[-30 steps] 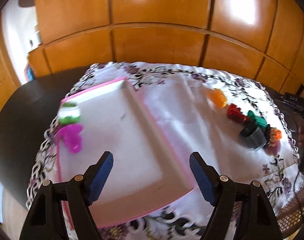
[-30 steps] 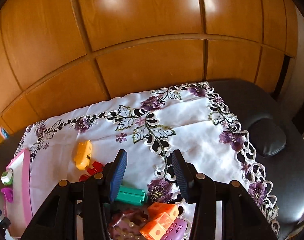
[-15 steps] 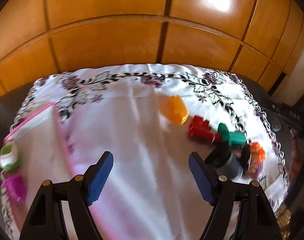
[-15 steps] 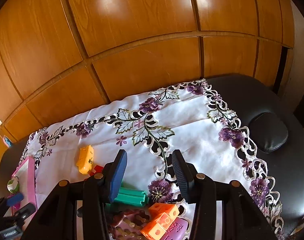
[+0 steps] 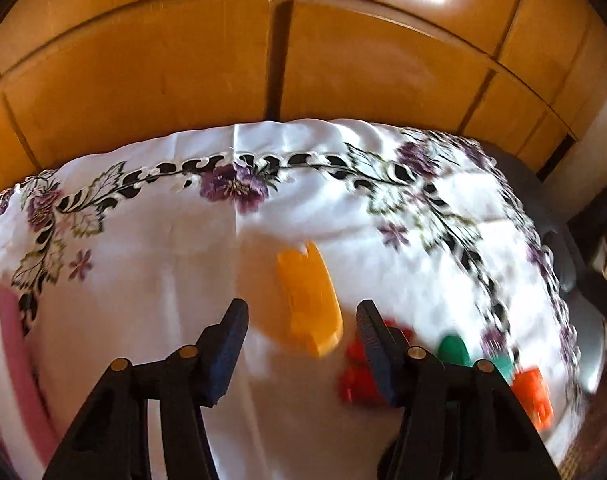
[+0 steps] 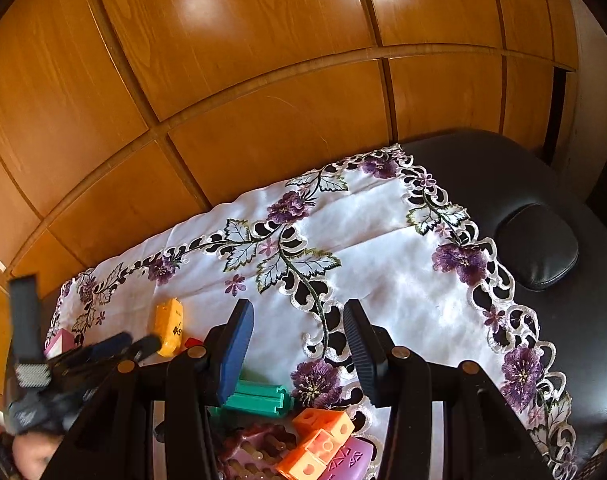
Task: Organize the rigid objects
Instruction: 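Grasp the orange piece with the left tool while the right tool moves to the green spool, then grasp the green spool with the right tool while the left tool holds the orange piece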
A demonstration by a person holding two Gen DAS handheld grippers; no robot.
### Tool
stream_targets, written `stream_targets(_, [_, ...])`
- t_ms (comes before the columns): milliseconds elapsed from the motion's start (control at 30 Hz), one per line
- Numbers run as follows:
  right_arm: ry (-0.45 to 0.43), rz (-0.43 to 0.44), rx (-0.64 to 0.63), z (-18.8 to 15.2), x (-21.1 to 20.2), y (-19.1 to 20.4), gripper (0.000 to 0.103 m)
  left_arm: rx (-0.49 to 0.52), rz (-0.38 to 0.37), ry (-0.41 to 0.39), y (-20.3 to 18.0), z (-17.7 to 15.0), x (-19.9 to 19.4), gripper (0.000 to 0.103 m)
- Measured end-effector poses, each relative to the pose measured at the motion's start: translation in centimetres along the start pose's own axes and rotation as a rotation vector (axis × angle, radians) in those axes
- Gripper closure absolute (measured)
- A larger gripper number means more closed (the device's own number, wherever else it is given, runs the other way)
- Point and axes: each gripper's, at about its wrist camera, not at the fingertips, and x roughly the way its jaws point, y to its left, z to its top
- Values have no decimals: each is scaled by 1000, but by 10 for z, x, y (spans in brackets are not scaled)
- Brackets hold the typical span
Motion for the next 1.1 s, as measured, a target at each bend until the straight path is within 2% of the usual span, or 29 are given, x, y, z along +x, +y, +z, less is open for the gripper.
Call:
stream_targets(100, [8, 0, 4, 1, 3, 0, 56, 25, 23, 32, -3, 11, 25, 43])
stream_targets(167, [12, -3, 3, 0, 4, -1, 56, 15, 49, 61, -1, 10, 36, 73])
stream_targets(267, [10, -8, 8, 1, 4, -3, 56, 21, 22, 37, 0, 6, 32, 74])
stream_targets(467, [11, -3, 51, 2, 4, -12, 56, 6, 34, 32, 8, -22, 7, 74])
stream_targets(633, [25, 12, 129, 2, 6, -27, 56, 31, 43, 14, 5, -64, -29, 73])
stream_targets(767, [53, 22, 161, 1, 11, -33, 56, 60, 14, 19, 0, -104, -52, 73])
stream_targets(967, [116, 57, 138, -4, 21, -27, 56, 154, -23, 24, -19, -152, -74, 73])
stream_targets(1100, [174, 136, 54, -9, 29, -8, 56, 220, -21, 15, -29, -172, -83, 73])
